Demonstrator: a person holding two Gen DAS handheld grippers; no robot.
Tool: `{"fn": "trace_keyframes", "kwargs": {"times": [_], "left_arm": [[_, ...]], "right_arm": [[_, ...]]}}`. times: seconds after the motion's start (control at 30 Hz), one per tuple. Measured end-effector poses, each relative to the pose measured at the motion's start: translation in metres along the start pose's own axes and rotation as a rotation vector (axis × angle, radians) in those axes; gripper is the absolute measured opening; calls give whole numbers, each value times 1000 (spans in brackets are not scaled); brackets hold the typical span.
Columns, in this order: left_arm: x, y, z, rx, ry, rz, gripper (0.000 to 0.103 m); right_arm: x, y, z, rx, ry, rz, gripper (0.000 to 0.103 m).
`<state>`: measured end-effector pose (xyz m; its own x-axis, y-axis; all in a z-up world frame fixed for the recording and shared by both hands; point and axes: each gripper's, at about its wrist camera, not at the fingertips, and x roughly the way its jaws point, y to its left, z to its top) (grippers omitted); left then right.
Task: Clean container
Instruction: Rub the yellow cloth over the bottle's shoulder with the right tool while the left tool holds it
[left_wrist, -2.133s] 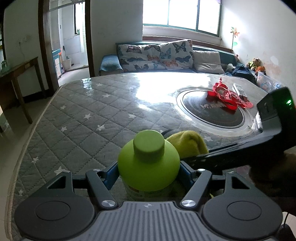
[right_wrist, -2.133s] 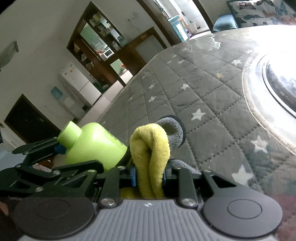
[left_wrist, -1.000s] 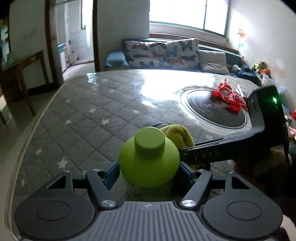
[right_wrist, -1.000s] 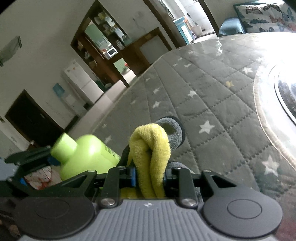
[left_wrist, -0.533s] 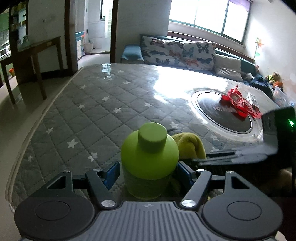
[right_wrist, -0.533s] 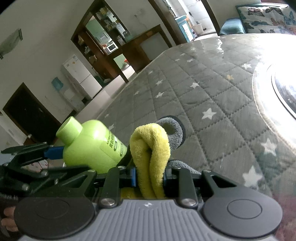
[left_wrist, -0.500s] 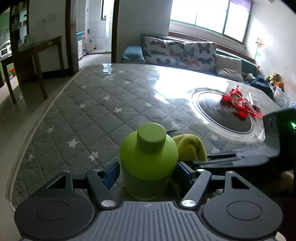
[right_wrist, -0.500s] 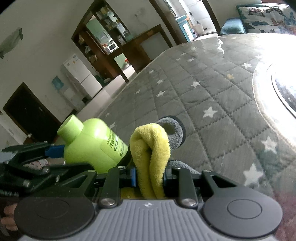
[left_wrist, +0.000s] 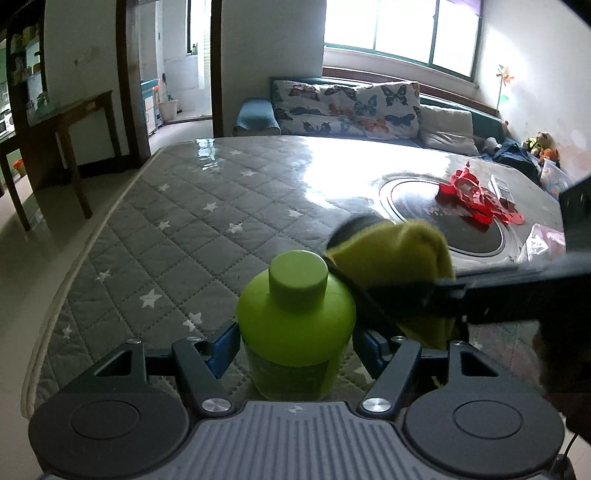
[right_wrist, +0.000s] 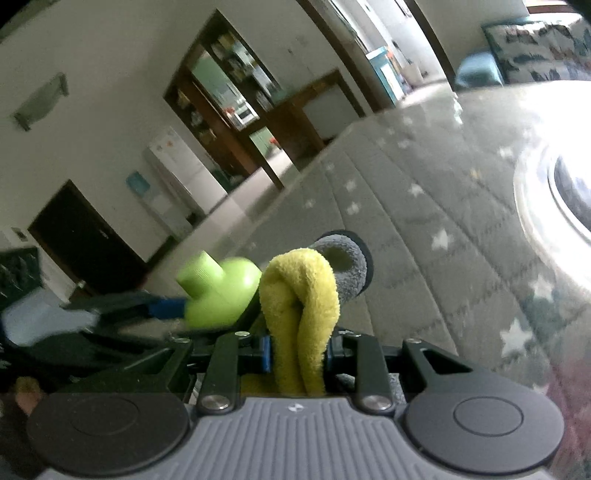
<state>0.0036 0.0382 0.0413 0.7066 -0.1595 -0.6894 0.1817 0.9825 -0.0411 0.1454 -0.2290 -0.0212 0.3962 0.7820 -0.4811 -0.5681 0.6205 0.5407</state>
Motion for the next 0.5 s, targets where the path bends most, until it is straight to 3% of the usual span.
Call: {"fn": "trace_keyframes", "kwargs": {"times": [0.37,0.5], "left_arm": [[0,1,-3,30,-2,-3,70],[1,2,-3,25,-4,-10,70]], "right_arm": [[8,15,33,-98,-32,34,25],[20,10,38,-73,-29,33,25]]}}
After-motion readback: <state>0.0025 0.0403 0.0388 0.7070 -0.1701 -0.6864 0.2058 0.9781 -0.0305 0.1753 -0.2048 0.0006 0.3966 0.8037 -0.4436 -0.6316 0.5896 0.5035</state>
